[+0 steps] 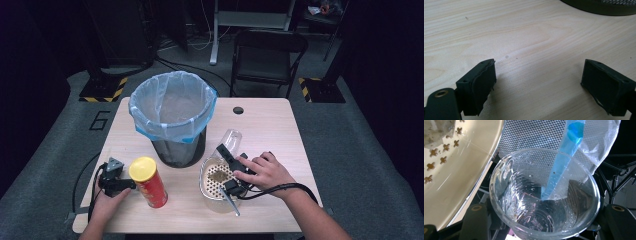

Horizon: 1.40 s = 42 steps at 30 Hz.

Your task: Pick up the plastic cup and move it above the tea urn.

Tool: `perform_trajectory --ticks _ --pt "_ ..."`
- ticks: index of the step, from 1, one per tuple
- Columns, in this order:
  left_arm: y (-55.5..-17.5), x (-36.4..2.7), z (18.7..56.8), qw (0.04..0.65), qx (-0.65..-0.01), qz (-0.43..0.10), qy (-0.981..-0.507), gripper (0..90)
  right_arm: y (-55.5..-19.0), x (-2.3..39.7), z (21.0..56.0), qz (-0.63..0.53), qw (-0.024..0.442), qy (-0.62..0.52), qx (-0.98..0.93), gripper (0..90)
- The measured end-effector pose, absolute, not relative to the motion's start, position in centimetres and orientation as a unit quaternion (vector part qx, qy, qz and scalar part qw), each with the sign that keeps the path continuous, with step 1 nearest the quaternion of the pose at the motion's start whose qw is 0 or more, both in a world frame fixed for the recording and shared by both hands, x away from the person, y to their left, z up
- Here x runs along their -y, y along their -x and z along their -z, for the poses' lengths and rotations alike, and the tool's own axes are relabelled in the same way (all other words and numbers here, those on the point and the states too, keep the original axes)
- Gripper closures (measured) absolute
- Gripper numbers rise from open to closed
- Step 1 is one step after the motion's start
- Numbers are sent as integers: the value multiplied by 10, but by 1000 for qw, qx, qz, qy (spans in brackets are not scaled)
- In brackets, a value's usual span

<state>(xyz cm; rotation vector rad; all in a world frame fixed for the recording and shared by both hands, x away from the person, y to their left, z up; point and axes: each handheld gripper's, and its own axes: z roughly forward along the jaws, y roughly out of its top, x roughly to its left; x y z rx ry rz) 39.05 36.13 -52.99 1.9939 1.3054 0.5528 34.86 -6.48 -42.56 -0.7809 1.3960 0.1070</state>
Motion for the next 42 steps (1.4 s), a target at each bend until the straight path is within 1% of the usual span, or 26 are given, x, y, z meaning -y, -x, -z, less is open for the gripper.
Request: perform_trajectory --ticks 1,2,12,14,15,16,17,28,40,41,42 --pt "-391 -361 530 341 -502 -213 -766 119 -349 65 426 -52 694 349 -627 358" --pt "-391 -361 530 340 -501 -213 -767 118 -349 65 426 -41 678 358 -641 358" --pt "-391 -361 530 341 -502 -213 -766 118 -348 66 427 -34 671 360 -647 356" --pt "-390 -361 530 341 -502 -212 -766 118 -347 65 426 -35 676 360 -642 356" --pt "-391 -361 530 340 -502 -213 -766 118 -347 65 426 -48 694 351 -627 355" --pt "-390 -361 530 341 -502 -212 -766 118 -347 65 426 -35 676 363 -640 355" --pt "-391 -361 530 340 -502 -213 -766 118 -347 65 426 -32 672 364 -644 355" --pt "-391 -361 530 341 -502 -213 -766 118 -346 66 426 -31 673 366 -642 354" --pt "-391 -361 530 340 -501 -213 -766 118 -345 66 425 -33 682 362 -634 353" --pt "-391 -361 530 341 -502 -213 -766 118 -345 66 425 -49 699 352 -620 352" --pt "-391 -361 530 340 -502 -213 -766 118 -345 66 425 -49 699 352 -620 352"
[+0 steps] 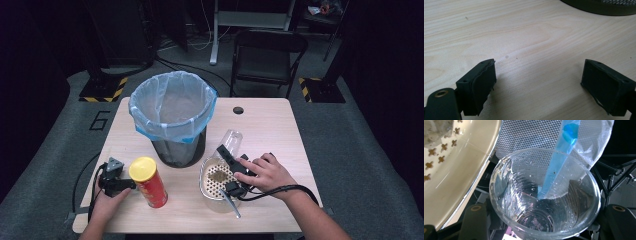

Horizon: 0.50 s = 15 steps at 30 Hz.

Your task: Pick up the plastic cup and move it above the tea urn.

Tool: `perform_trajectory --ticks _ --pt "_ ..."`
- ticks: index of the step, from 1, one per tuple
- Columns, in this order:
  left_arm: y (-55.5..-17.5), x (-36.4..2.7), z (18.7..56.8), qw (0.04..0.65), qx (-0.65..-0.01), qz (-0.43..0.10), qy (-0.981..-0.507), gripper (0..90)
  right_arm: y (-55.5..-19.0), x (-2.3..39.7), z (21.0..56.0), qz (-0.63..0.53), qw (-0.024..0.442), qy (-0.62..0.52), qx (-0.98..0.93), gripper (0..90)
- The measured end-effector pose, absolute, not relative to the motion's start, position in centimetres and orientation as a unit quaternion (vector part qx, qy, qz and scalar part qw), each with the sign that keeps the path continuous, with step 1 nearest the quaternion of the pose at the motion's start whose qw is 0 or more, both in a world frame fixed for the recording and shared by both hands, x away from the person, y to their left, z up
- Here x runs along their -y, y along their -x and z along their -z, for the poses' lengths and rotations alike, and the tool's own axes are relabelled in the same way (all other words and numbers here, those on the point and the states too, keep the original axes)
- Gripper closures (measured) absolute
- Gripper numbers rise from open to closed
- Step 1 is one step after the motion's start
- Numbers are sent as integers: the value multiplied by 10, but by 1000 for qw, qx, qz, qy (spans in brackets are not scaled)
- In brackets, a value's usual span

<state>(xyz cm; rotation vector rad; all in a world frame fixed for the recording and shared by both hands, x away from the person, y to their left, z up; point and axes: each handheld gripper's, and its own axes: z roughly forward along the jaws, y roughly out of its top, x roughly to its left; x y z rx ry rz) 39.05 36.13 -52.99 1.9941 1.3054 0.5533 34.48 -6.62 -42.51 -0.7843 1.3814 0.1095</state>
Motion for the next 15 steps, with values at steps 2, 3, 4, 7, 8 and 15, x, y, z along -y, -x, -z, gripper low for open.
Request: perform_trajectory --ticks 2,3,4,7,8,15 --pt "-390 -361 530 341 -502 -212 -766 118 -344 67 426 -52 705 344 -618 352" --pt "-391 -361 530 341 -502 -213 -766 118 -344 67 426 -50 707 339 -619 351" --pt "-391 -361 530 341 -502 -213 -766 118 -345 67 427 -60 709 337 -617 350" --pt "-391 -361 530 340 -502 -213 -766 118 -344 70 429 -71 717 318 -617 348" --pt "-391 -361 530 340 -502 -213 -766 118 -344 71 429 -75 717 316 -617 349" --pt "-390 -361 530 340 -502 -213 -766 118 -343 73 432 -115 731 279 -612 349"
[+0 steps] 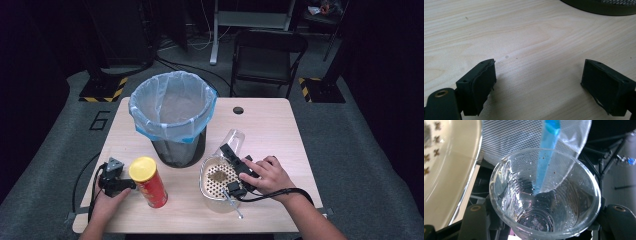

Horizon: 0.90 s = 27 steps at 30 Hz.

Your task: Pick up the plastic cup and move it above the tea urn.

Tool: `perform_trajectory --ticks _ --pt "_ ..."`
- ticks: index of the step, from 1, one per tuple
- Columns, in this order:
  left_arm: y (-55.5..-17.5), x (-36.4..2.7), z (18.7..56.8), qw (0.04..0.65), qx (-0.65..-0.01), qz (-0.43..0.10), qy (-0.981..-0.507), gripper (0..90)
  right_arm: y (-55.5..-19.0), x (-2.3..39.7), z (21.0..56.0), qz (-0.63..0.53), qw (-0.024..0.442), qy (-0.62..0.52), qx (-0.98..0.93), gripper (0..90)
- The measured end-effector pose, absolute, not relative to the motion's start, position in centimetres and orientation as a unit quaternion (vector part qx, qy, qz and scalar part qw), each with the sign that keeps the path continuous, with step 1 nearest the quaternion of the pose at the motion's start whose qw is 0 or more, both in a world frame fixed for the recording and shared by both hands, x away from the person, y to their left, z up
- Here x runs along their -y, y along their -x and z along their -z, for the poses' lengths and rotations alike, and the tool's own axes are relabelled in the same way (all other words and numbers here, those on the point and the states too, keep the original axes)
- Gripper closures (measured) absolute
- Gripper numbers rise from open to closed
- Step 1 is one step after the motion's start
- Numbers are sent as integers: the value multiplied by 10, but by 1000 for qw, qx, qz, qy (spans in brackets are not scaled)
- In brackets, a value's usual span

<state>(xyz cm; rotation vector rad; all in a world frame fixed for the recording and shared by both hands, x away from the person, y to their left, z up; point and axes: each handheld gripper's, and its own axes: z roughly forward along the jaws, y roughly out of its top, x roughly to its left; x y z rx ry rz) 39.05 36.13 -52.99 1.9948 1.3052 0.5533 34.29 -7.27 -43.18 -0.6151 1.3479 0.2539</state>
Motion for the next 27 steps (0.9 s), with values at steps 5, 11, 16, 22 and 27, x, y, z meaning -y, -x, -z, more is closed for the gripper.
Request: perform_trajectory --ticks 5,11,16,22,27 --pt "-391 -361 530 341 -502 -213 -766 118 -343 73 432 -172 719 228 -633 348" --pt "-391 -361 530 341 -502 -213 -766 118 -344 75 426 -277 699 120 -648 348" --pt "-391 -361 530 340 -501 -213 -766 119 -349 80 416 -392 629 -1 -672 346" --pt "-390 -361 530 340 -501 -213 -766 118 -358 93 404 -508 508 -131 -684 344" --pt "-391 -361 530 340 -502 -213 -766 118 -369 106 399 -602 367 -238 -668 346"
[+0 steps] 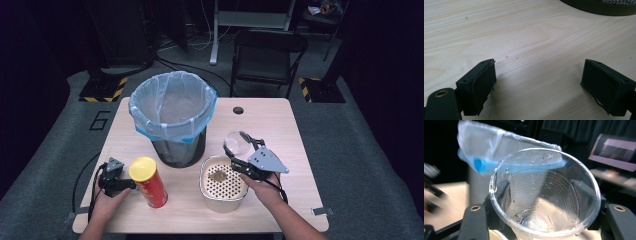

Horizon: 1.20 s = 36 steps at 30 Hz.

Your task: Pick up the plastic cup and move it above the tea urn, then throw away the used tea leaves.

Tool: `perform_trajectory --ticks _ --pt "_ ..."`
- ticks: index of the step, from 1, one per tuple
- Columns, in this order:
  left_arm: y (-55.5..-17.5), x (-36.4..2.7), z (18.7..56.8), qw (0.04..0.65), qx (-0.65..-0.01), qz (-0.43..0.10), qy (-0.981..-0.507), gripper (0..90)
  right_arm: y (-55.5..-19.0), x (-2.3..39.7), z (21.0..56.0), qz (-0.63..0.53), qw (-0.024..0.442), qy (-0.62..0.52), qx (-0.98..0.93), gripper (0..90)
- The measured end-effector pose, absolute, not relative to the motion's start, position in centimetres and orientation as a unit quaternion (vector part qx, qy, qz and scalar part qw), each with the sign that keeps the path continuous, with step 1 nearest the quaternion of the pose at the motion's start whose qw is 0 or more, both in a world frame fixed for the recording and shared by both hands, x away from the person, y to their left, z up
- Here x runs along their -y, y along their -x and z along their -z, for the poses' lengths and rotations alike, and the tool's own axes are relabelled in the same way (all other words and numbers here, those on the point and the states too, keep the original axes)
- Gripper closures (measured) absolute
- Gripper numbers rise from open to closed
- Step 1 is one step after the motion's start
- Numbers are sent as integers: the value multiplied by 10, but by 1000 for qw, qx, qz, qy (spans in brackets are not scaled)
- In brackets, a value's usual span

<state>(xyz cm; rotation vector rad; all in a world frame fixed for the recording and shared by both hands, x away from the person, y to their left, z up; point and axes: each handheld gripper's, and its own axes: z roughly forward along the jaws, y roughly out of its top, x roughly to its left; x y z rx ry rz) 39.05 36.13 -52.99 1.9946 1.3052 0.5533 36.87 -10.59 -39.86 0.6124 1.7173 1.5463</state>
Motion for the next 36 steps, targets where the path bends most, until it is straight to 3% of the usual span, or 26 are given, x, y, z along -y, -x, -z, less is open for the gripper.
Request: perform_trajectory --ticks 3,4,5,7,14,18,22,36 --pt "-391 -361 530 340 -502 -213 -766 119 -375 112 398 -638 293 -271 -659 346" --pt "-391 -361 530 341 -502 -213 -766 118 -379 117 397 -656 242 -289 -653 347" --pt "-391 -361 530 341 -502 -213 -766 118 -379 117 397 -656 242 -289 -653 347" --pt "-390 -361 530 341 -502 -213 -766 119 -382 124 395 -673 177 -313 -647 348" --pt "-390 -361 530 340 -504 -210 -765 120 -384 129 386 -657 139 -324 -666 353" --pt "-390 -361 530 340 -504 -210 -765 120 -384 129 381 -649 140 -321 -675 353" --pt "-390 -361 530 341 -505 -210 -765 120 -381 126 370 -634 171 -299 -692 352" --pt "-389 -361 530 341 -505 -211 -764 120 -382 120 341 -624 180 -286 -705 351"
